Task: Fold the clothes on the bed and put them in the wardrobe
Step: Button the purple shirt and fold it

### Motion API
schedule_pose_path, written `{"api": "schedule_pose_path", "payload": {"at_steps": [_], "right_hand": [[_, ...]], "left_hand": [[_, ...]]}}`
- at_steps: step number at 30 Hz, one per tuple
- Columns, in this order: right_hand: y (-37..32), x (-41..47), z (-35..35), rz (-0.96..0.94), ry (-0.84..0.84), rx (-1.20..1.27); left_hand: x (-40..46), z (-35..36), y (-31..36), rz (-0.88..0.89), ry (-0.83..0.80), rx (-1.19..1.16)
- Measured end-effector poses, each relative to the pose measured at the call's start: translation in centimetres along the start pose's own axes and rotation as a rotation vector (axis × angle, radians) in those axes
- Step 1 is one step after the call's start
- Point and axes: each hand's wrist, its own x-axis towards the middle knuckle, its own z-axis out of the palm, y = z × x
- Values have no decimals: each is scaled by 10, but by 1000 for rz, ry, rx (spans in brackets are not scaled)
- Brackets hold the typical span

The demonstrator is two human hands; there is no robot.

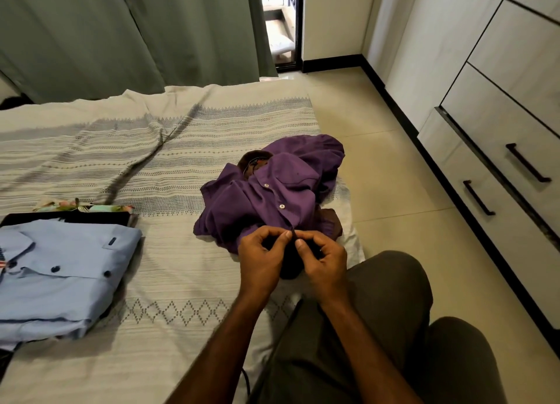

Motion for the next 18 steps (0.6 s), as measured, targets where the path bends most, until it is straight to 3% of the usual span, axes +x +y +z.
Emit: {"api": "schedule_pose_path", "payload": {"at_steps": [5, 11, 18], "right_hand": [[-3, 0, -1, -44, 6, 12], [0, -2, -3, -40, 26, 8], [-5, -3, -3, -81, 27, -97]], "left_hand": [[-3, -2, 6, -58, -25, -109], [-2, -12, 8, -52, -158, -107], [-4, -13, 8, -50, -197, -100]]}}
